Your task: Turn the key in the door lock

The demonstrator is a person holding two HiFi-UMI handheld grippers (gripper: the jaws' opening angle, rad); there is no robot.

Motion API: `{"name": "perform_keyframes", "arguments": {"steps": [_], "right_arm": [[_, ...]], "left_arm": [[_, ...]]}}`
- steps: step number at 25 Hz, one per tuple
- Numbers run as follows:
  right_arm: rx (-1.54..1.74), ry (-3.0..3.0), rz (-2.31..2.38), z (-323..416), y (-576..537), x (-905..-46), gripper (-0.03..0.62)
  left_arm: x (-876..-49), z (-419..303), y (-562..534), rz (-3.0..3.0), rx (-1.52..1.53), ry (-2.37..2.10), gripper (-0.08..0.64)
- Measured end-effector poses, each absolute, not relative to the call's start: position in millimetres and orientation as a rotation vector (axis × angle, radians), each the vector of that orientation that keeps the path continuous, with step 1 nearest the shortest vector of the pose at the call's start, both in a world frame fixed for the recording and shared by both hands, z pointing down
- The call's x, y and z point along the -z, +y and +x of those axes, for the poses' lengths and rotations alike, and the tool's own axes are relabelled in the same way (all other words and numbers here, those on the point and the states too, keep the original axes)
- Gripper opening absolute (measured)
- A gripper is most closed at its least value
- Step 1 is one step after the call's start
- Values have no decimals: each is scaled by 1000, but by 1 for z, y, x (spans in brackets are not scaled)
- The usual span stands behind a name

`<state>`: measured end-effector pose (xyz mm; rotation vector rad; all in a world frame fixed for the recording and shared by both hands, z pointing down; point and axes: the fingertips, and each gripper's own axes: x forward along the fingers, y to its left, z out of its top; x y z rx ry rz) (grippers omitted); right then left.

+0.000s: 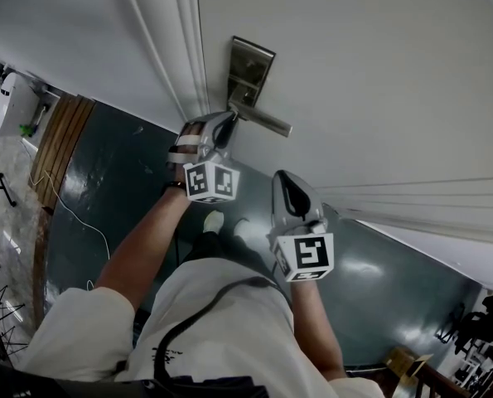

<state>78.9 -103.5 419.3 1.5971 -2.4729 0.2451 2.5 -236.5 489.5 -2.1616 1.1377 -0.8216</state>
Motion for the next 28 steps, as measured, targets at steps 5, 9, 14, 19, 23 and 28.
{"name": "perform_keyframes", "arguments": {"steps": [5, 9, 14, 19, 23, 28], "right_arm": [[-239, -2481, 1599, 77, -104, -418, 8], [-234, -2479, 1604, 77, -104, -416, 8], [-234, -2475, 1611, 78, -101, -419, 8], [-238, -2476, 1610, 78, -102, -420, 8], [-231, -2476, 1600, 76, -102, -418, 8], [-236, -2478, 1601, 75, -103, -419, 9]], "left_arm": [[-490, 1, -237, -2268, 796, 1185, 46], [-490, 0, -237, -2350, 764, 1224, 46], [-491, -1, -237, -2476, 704, 1283, 46], [-492, -2, -239, -2612, 642, 1352, 46], [-491, -2, -238, -2682, 597, 1378, 46], [-485, -3, -240, -2794, 510, 1405, 48]]}}
